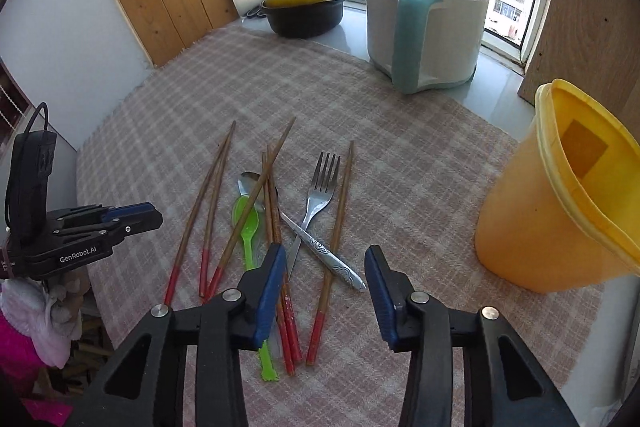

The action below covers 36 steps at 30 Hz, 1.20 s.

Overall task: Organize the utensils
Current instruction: 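Lower the left tool to a chopstick while the right tool lowers to another chopstick, then close the left gripper on a chopstick while the right gripper closes on another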

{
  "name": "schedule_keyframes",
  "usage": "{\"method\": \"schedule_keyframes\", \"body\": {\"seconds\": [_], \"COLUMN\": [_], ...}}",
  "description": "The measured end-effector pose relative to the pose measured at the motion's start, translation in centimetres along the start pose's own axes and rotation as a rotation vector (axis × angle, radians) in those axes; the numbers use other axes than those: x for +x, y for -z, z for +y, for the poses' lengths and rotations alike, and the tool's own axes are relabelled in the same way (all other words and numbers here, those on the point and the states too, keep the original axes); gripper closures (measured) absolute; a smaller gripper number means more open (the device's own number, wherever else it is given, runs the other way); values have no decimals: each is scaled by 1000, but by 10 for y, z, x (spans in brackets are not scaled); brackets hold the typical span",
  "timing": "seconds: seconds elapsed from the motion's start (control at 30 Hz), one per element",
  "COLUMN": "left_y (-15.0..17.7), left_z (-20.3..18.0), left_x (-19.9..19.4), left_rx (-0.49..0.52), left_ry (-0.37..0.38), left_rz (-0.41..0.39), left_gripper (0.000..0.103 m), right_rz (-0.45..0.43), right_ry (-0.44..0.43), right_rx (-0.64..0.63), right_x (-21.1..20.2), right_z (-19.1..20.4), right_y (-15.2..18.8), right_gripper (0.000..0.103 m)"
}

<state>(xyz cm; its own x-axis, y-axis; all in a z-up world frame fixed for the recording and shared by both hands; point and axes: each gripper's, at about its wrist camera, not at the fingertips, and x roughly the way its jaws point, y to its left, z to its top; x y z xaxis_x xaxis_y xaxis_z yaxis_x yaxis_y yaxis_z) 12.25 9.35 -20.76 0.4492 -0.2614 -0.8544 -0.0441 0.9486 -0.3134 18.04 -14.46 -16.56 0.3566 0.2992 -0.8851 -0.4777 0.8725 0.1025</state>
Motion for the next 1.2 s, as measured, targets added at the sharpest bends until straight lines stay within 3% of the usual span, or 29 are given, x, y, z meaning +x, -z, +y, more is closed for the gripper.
{"method": "schedule_keyframes", "body": {"seconds": [0.2, 0.43, 0.6, 0.77, 1.2], "left_y": [0, -3, -5, -8, -22], "left_z": [3, 2, 4, 4, 3], "left_x": [12, 24, 28, 35, 51], "left_rx": [-19, -23, -36, -51, -62], "left_ry": [-7, -25, -40, -50, -68], "left_rz": [16, 12, 6, 14, 34], "left_gripper": [89, 90, 93, 94, 94], "right_rz": [75, 130, 130, 138, 188], "right_ry": [-34, -21, -144, -212, -250], "right_rx": [-62, -26, 20, 22, 60], "right_x": [22, 47, 55, 70, 103], "right_z": [4, -11, -10, 10, 28], "right_y": [-8, -21, -33, -50, -69], "right_gripper": [66, 75, 78, 78, 83]}}
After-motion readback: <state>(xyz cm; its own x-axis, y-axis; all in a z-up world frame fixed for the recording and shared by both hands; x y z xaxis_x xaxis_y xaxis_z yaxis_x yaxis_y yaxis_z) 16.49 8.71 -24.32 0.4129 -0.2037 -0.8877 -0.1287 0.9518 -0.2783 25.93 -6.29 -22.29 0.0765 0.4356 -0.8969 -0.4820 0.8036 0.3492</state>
